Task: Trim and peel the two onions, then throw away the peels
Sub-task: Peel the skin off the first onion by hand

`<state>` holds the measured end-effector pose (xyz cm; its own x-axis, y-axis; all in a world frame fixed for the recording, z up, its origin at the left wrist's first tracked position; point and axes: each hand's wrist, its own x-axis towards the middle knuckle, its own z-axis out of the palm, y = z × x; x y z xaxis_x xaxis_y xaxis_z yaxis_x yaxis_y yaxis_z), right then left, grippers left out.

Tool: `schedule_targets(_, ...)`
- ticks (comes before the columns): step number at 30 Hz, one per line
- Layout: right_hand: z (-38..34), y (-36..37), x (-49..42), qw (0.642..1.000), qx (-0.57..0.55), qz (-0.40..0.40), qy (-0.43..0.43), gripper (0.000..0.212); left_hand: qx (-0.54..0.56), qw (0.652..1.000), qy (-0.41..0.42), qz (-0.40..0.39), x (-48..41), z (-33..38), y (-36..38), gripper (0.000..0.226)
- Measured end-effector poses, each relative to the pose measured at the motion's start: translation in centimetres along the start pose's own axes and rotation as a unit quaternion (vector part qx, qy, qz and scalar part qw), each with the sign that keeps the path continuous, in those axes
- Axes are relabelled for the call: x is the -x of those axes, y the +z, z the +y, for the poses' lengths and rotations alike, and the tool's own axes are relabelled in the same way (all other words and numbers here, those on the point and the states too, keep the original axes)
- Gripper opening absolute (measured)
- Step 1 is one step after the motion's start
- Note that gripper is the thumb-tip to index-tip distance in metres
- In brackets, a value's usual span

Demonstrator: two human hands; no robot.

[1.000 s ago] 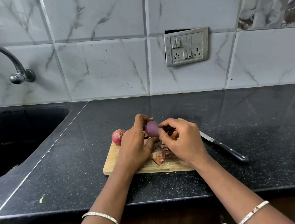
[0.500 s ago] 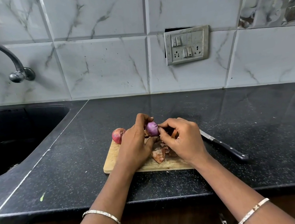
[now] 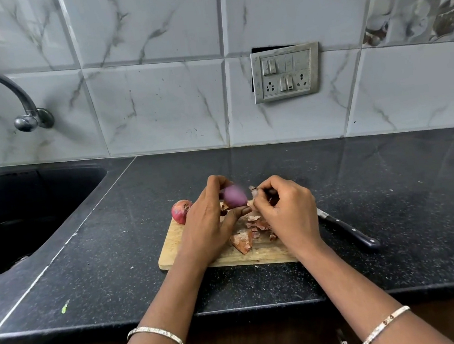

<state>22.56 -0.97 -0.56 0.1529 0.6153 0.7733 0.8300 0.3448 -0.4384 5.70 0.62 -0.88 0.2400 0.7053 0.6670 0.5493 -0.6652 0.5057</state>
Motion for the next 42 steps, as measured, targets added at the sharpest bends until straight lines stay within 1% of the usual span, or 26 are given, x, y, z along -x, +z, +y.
schedule_targets(2, -0.04, -0.07, 0.04, 1.0, 0.007, 0.002, 0.014, 0.012, 0.0, 1.0, -0.001, 0.003, 0.0, 0.0, 0.0, 0.047)
schedule_targets(5, -0.18, -0.08, 0.06, 0.999, 0.025, -0.017, 0.021, 0.021, -0.009, 1.0, -0.002, -0.002, 0.03, -0.07, 0.08, 0.046)
schedule_targets(6, -0.2, -0.05, 0.03, 0.999, 0.028, -0.022, 0.019, 0.02, -0.01, 1.0, -0.004, -0.003, 0.02, -0.12, 0.1, 0.046)
schedule_targets(8, -0.14, -0.07, -0.04, 1.0, 0.001, -0.02, 0.007, 0.004, 0.0, 1.0, -0.013, -0.007, -0.02, -0.17, 0.06, 0.051)
schedule_targets(10, -0.17, -0.19, -0.11, 0.999, -0.045, -0.029, -0.003, 0.023, 0.012, 1.0, -0.021, -0.01, -0.04, -0.17, 0.0, 0.055)
schedule_targets(11, -0.16, -0.22, -0.13, 0.997, -0.063, -0.037, -0.016, 0.024, 0.01, 1.0, -0.019, -0.012, -0.02, -0.14, -0.05, 0.055)
schedule_targets(13, -0.27, -0.23, -0.02, 0.994, -0.078, -0.052, -0.058, 0.015, -0.003, 1.0, -0.011, -0.016, 0.01, 0.02, -0.2, 0.054)
schedule_targets(14, -0.19, -0.17, 0.01, 0.993, -0.08, -0.056, -0.072, 0.013, -0.005, 1.0, -0.009, -0.015, 0.01, 0.09, -0.27, 0.053)
schedule_targets(18, -0.04, -0.21, -0.07, 0.989, -0.106, -0.055, -0.084, 0.017, 0.024, 1.0, -0.016, -0.005, -0.01, 0.03, -0.43, 0.054)
schedule_targets(22, -0.17, -0.15, -0.05, 0.987, -0.116, -0.069, -0.093, 0.016, 0.029, 0.999, -0.034, 0.0, -0.07, -0.05, -0.39, 0.041)
schedule_targets(26, -0.16, -0.19, -0.05, 0.984, -0.139, -0.065, -0.084, 0.012, 0.023, 0.999, -0.042, 0.006, 0.04, -0.25, -0.48, 0.044)
schedule_targets(30, -0.01, 0.06, 0.04, 0.984, -0.153, -0.065, -0.066, 0.017, 0.036, 0.998, -0.043, 0.008, 0.08, -0.36, -0.48, 0.044)
schedule_targets(36, 0.34, 0.48, -0.09, 0.981, -0.18, -0.064, -0.035, 0.025, 0.071, 0.996, -0.053, 0.0, 0.07, -0.71, -0.19, 0.035)
schedule_targets(42, 0.18, 0.39, -0.01, 0.978, -0.194, -0.069, -0.022, 0.029, 0.022, 0.999, -0.02, -0.016, 0.01, -0.72, -0.23, 0.04)
